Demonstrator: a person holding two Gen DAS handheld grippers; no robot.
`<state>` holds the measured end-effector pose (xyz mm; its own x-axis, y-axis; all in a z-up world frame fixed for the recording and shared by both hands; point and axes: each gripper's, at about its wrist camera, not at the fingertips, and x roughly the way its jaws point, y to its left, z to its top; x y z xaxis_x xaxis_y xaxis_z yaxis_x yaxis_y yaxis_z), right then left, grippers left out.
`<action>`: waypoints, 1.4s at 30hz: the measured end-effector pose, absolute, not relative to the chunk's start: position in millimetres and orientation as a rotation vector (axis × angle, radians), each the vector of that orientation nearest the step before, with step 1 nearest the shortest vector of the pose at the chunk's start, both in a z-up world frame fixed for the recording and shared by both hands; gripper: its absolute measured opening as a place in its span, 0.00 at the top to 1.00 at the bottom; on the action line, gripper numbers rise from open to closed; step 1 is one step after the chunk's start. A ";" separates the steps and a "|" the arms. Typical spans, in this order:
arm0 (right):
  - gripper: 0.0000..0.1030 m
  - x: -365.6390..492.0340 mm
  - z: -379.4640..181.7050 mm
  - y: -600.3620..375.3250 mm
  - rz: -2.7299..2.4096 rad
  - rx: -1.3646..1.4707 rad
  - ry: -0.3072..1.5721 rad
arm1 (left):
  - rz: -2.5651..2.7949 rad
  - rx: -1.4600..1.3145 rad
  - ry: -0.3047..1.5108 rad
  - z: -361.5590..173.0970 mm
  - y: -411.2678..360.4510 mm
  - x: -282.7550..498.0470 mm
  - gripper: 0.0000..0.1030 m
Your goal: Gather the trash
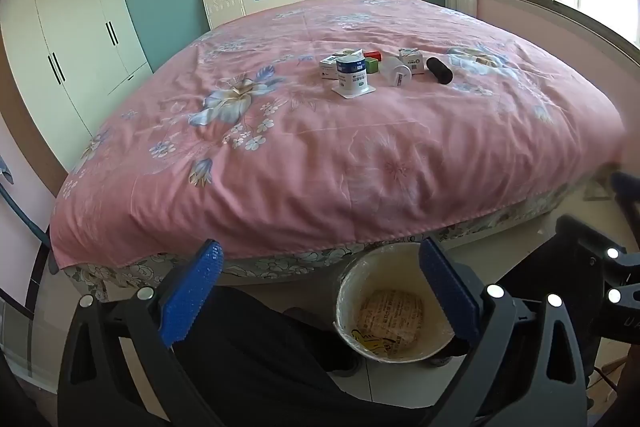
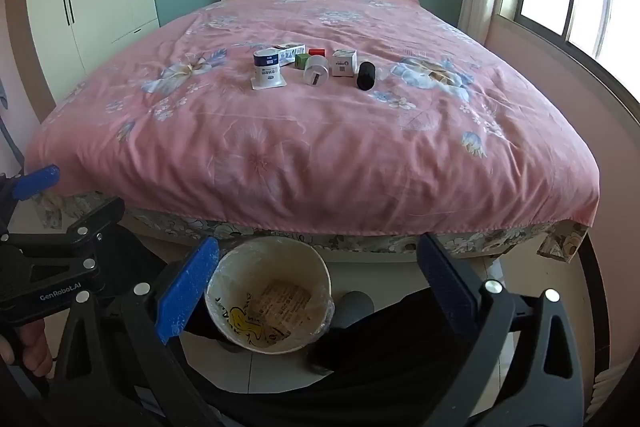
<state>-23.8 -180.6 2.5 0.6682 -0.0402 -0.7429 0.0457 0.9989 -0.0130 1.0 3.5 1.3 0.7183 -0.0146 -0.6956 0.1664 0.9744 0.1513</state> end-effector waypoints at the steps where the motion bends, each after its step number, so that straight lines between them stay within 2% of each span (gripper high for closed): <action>1: 0.06 -24.2 2.4 -181.0 -0.049 0.012 0.838 | -0.094 0.194 0.765 2.4 4.9 0.6 0.03; 42: 0.06 -17.3 -2.1 -188.1 -0.002 0.043 0.855 | -0.080 0.180 0.810 -2.3 11.1 6.6 0.03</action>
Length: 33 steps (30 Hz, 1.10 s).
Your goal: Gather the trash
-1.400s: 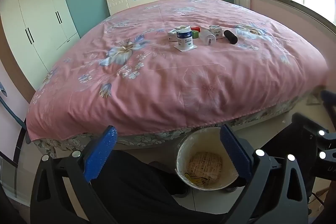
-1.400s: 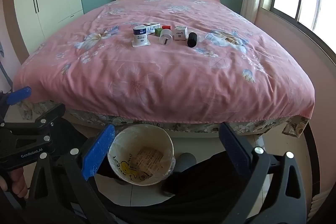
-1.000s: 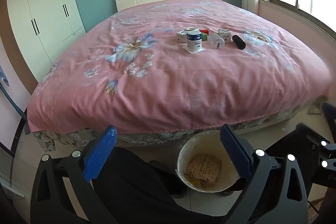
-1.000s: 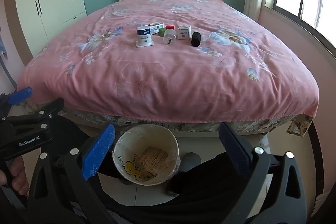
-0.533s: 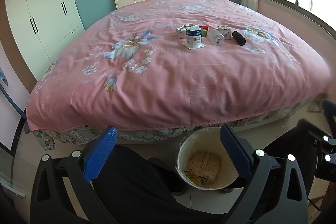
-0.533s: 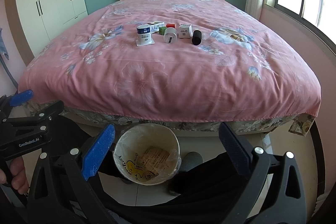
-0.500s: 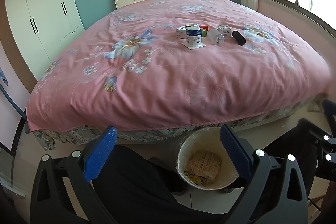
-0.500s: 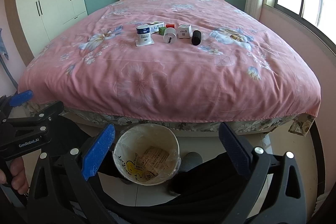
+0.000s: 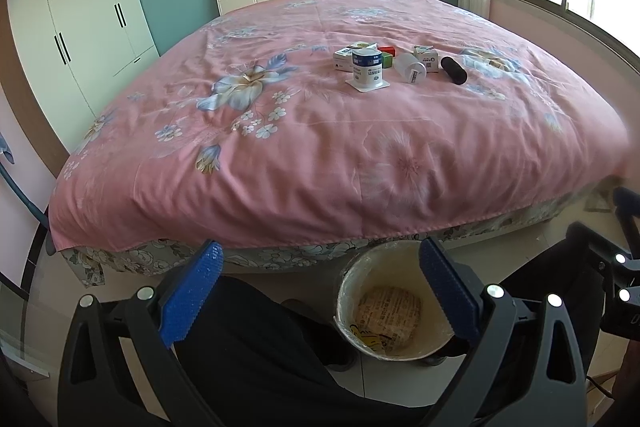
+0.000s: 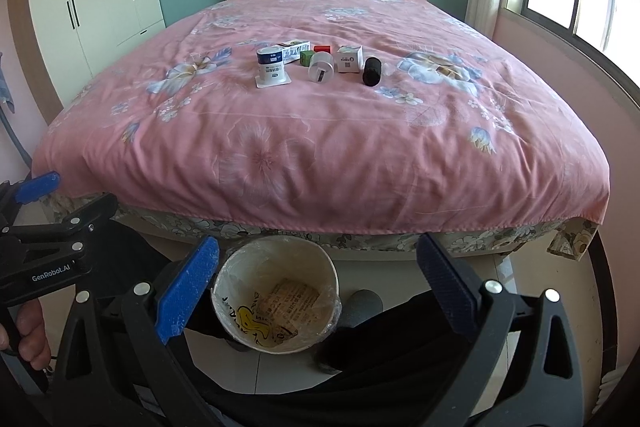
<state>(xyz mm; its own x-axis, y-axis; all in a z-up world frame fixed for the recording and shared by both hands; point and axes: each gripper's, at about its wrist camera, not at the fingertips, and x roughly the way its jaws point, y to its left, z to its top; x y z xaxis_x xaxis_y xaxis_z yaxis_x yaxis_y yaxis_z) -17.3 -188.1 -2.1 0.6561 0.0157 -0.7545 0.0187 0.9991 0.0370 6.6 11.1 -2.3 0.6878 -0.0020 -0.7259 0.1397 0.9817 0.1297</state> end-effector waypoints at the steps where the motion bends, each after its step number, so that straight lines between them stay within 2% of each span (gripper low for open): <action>1: 0.06 -17.2 -2.0 -188.4 -0.003 0.041 0.854 | -0.079 0.179 0.808 -2.4 11.3 6.9 0.03; 33: 0.06 -16.4 -1.5 -193.0 -0.022 0.034 0.857 | -0.077 0.170 0.815 -4.4 12.9 10.6 0.03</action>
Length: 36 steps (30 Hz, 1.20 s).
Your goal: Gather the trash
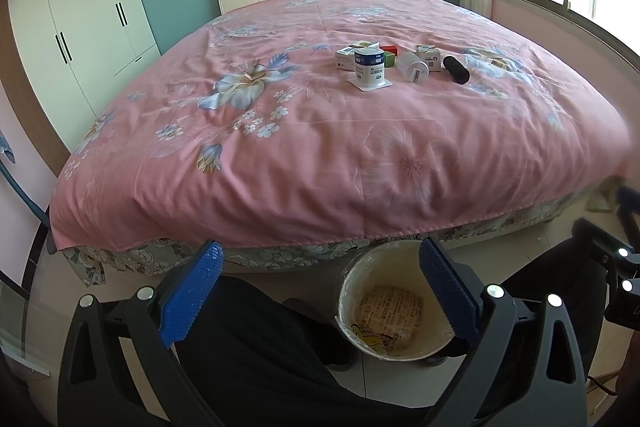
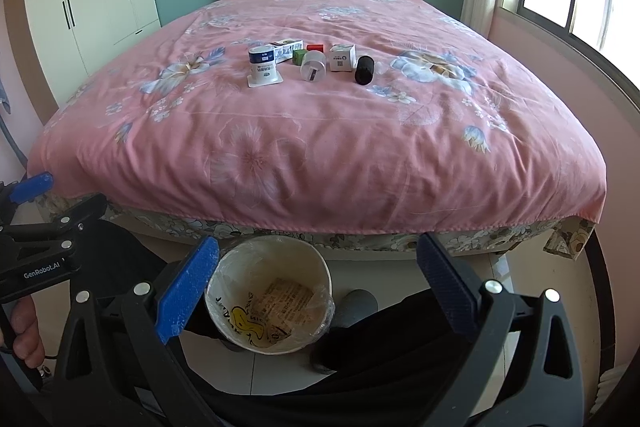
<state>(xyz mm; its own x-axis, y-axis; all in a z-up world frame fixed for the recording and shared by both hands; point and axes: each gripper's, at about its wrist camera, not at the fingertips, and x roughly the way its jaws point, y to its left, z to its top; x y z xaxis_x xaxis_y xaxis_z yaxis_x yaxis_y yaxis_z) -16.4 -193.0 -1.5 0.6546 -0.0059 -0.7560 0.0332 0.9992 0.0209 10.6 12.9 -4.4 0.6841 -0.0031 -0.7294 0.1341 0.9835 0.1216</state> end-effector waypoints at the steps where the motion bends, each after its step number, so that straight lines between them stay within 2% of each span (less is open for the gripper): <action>1: 0.06 -16.2 -2.0 -193.3 -0.023 0.034 0.857 | -0.078 0.171 0.817 -4.1 13.4 10.9 0.03; 36: 0.06 -9.7 -14.2 -202.1 -0.014 0.066 0.861 | -0.063 0.142 0.836 -14.4 25.2 25.2 0.03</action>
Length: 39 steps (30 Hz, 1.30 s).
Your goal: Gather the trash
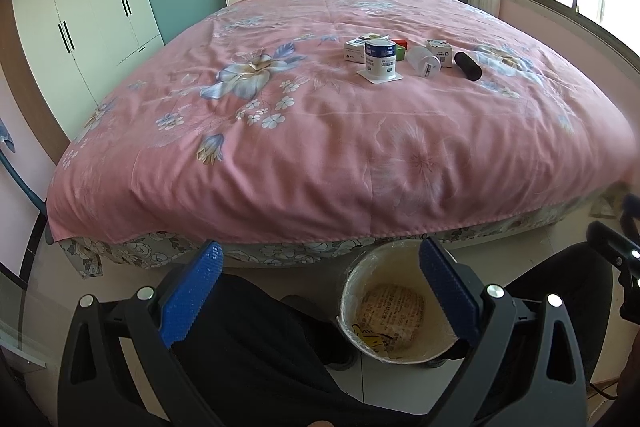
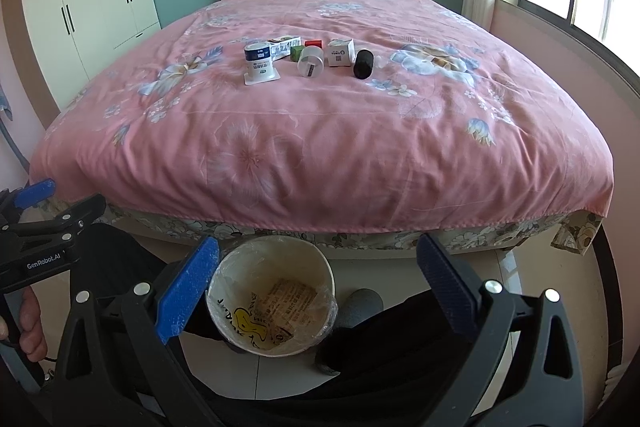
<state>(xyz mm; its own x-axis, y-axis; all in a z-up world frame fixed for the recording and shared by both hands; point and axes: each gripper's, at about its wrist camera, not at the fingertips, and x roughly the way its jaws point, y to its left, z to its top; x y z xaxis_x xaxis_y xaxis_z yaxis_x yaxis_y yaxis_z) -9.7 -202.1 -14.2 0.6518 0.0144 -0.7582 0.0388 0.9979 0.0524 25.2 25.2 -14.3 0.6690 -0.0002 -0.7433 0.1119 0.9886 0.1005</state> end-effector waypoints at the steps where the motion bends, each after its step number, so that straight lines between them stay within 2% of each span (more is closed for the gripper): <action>1: 0.06 -7.7 -14.5 -204.7 -0.016 0.071 0.860 | -0.059 0.140 0.834 -14.6 25.8 27.8 0.03; 8: 0.06 10.1 -11.4 -228.0 -0.039 0.097 0.844 | -0.057 0.118 0.866 -22.8 25.6 54.9 0.03; 14: 0.06 36.8 -8.8 -246.9 -0.074 0.090 0.822 | -0.053 0.172 0.823 -20.1 13.7 81.4 0.03; 28: 0.06 148.3 -24.5 -275.7 -0.081 0.107 0.850 | -0.075 0.151 0.857 -31.1 -0.8 188.9 0.03; 39: 0.06 236.9 -45.4 -296.3 -0.108 0.115 0.882 | -0.145 0.165 0.897 -40.6 -41.9 273.2 0.03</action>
<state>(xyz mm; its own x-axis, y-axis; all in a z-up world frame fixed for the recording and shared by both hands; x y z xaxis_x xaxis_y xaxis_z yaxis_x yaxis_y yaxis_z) 236.9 -296.3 -45.4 0.6306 -0.0469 -0.7747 0.1421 0.9883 0.0559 273.2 -41.9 -40.6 0.6159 -0.0565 -0.7858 0.1941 0.9776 0.0818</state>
